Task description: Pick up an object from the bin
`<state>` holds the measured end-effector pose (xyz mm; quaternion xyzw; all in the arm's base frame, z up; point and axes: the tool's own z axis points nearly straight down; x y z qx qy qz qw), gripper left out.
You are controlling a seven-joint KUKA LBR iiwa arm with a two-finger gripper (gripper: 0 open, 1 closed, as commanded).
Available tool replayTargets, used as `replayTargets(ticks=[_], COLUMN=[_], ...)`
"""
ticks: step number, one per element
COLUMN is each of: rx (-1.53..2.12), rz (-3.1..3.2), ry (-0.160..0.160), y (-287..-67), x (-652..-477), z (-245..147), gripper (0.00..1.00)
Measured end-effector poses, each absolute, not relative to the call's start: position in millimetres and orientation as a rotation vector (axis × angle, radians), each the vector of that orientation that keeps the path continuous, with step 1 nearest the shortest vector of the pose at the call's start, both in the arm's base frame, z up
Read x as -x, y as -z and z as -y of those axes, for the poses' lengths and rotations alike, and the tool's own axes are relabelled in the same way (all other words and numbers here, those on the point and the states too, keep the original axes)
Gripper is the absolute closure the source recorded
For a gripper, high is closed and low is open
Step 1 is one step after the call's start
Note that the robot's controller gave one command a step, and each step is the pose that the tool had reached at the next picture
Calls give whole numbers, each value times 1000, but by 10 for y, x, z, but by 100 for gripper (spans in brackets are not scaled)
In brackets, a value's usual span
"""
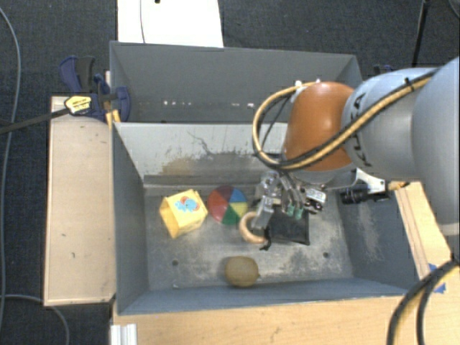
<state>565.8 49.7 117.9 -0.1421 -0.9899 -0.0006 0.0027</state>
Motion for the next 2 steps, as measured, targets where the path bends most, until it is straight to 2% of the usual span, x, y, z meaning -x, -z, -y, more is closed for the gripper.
replayTargets(ticks=[1, 2], rx=[424, 358], rz=[3112, 3117], ry=[4, 2], y=[-1800, -2344], x=[-5718, -5686], z=[-495, -479], gripper=[100, 100])
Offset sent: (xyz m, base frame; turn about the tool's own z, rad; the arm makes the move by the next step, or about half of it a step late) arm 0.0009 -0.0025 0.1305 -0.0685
